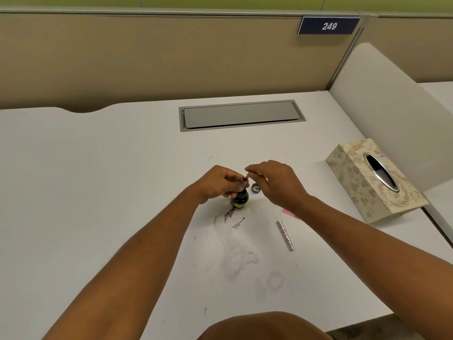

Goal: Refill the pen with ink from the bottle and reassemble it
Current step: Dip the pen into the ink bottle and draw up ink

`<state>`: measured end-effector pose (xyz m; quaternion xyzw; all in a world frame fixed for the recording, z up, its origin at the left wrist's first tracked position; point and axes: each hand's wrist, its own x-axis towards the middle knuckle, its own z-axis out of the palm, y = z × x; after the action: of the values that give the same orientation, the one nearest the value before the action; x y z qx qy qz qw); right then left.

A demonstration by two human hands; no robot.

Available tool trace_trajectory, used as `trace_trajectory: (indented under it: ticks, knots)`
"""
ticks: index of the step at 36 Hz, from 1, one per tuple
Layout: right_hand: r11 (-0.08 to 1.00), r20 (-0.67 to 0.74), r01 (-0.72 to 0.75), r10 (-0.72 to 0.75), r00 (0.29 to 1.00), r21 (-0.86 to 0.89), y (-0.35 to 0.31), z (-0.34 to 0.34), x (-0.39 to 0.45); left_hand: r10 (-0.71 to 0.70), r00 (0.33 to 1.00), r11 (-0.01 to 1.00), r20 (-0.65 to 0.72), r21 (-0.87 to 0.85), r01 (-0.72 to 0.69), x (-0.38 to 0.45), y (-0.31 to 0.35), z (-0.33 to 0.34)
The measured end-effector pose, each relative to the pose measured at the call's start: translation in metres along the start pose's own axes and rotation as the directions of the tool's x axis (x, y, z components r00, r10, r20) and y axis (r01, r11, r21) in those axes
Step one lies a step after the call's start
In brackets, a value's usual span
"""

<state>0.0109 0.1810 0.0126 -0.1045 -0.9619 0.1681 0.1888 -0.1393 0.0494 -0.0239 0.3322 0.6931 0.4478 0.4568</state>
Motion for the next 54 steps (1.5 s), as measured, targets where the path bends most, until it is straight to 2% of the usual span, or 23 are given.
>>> trace_trajectory:
  ticks: [16,42,54]
  knots:
    - [0.998,0.074,0.004,0.0,0.997,-0.06,-0.007,-0.002,0.002,0.006,1.0,1.0,0.011,0.019,-0.006,0.0,-0.001,0.0]
    - [0.996,0.11,-0.061,0.068,0.992,-0.068,0.001,0.0,0.006,0.009,1.0,0.999,-0.005,0.035,-0.009,0.001,0.002,0.0]
    - [0.998,0.079,0.004,0.001,0.997,-0.055,0.004,0.003,0.006,-0.019,1.0,1.0,-0.004,0.017,0.019,0.001,0.002,-0.004]
